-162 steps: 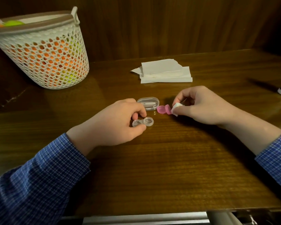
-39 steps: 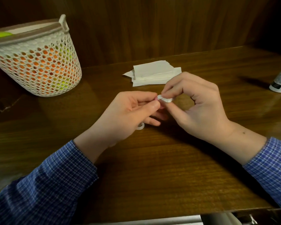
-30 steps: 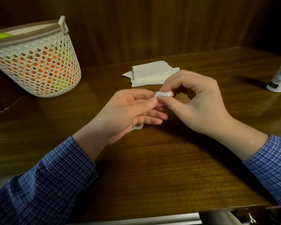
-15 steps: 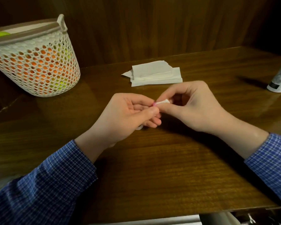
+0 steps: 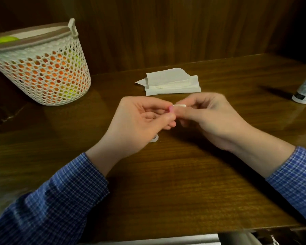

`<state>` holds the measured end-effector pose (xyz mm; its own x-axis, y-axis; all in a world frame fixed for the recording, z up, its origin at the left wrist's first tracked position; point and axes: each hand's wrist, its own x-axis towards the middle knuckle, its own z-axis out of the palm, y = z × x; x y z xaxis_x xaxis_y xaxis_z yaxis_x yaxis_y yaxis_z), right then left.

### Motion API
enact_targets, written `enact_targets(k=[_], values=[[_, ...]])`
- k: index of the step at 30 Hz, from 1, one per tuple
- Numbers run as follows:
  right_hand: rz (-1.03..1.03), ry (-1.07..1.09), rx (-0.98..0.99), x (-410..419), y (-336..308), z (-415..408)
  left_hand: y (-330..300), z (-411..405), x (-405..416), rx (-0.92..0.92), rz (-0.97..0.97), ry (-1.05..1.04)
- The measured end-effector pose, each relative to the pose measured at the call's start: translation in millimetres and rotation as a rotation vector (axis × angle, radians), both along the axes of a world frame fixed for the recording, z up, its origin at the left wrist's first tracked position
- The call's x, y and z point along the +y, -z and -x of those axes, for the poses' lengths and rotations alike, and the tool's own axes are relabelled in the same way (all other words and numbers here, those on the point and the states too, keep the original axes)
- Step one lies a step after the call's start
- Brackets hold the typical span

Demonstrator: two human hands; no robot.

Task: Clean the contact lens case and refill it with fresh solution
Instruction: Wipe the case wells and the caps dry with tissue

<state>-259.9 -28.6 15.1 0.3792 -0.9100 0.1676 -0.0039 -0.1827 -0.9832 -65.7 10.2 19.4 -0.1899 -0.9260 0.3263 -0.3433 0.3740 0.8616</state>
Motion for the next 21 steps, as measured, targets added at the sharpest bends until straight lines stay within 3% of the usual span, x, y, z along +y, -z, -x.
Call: enact_targets(k=[2,3,5,7,10,12,14,16,21], values=[[-0.544,-0.212,-0.164,-4,-5,2,4,3,1,-0.153,0.238,-0.046],[-0.712,-0.271,-0.208,-6,-6,4,5,3,1,-0.234,0.348,-0.043],[-0.83,-0.351,-0.234,-9,-8,7,5,3,0,-0.327,0.498,-0.028],[-0.769,-0.36,-0.2,-11,-11,9,6,5,0,-0.294,0.5,-0.044],[-0.65,-0.281,-0.227,-16,-17,13,5,6,-1,0.014,0.214,-0.1],[-0.727,-0.257,-0.35,-20,-18,18,4,6,-5,0.239,0.0,-0.102],[-0.79,-0.264,-0.36,-19,-18,21,4,4,-9,0.336,-0.091,-0.096],[-0.787,-0.261,-0.3,-18,-17,19,5,5,-9,0.337,-0.086,-0.083],[-0.556,-0.248,-0.056,-16,-14,13,10,10,-4,0.168,0.044,-0.076]])
